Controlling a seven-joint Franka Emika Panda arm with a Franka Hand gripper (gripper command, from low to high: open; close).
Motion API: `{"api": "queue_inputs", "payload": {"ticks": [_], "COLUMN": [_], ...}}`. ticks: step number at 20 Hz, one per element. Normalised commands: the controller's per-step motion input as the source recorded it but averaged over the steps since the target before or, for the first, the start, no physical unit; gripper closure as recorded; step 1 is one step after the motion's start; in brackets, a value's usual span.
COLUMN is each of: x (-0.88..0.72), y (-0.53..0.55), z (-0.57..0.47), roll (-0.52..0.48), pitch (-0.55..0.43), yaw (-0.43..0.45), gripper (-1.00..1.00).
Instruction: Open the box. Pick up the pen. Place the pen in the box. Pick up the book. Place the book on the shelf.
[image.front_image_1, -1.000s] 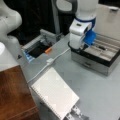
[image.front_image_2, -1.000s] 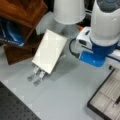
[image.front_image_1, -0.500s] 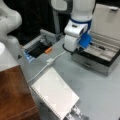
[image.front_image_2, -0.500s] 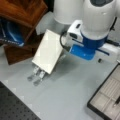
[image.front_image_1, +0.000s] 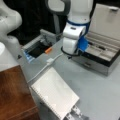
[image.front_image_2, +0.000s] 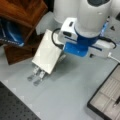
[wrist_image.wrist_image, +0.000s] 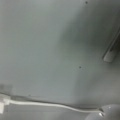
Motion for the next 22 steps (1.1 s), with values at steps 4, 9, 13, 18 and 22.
{"api": "queue_inputs", "payload": {"ticks": [4, 9, 13, 18, 22], "x": [-0.13, -0.18, -0.23, -0.22, -0.19], "y": [-0.34, -0.23, -0.15, -0.13, -0.13], "z": [-0.04, -0.06, -0.13, -0.17, -0.19], "roll": [-0.212, -0.387, -0.510, -0.431, -0.391], "pitch": [-0.080, -0.091, -0.091, -0.082, -0.047], "yaw": [0.241, 0.262, 0.254, 0.167, 0.090], "gripper": [-1.00, -1.00, -1.00, -1.00, -1.00]}}
